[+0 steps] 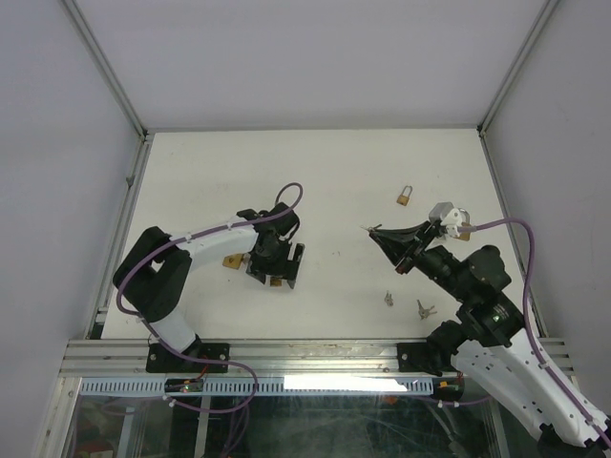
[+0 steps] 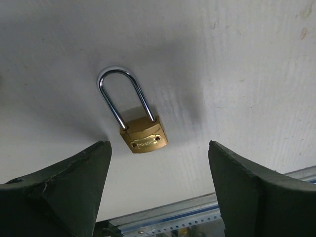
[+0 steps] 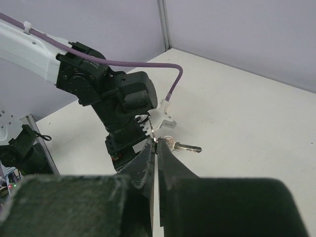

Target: Unlock with the key

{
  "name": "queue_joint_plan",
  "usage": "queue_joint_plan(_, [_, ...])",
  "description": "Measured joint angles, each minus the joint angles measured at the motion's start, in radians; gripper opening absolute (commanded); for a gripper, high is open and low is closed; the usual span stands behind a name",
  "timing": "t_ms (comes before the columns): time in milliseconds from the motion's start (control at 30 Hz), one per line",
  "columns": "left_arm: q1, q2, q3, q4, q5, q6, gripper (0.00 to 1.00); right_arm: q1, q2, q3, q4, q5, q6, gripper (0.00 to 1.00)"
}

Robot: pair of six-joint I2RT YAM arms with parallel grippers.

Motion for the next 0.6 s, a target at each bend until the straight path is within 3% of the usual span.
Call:
queue_joint_plan(200, [0.035, 0.024, -0.010, 0.042, 0.000, -0.034, 0.49, 0.000, -0.020, 0.000, -0.017, 0.009, 0.000, 0.00])
queue_joint_plan(333, [0.046, 0.020, -0.023, 0.043, -0.008, -0.040, 0.43, 0.000, -0.027, 0.000, -0.022, 0.016, -0.003, 0.00])
queue_joint_plan(567, [0.047, 0.011, -0.032, 0.051, 0.000, -0.040, 0.00, 0.000, -0.025, 0.000, -0.033, 0.019, -0.012, 0.00])
queue_joint_plan(600, [0.047, 0.009, -0.034, 0.053, 0.003, -0.043, 0.00, 0.000, -0.024, 0.000, -0.037, 0.019, -0.012, 0.00])
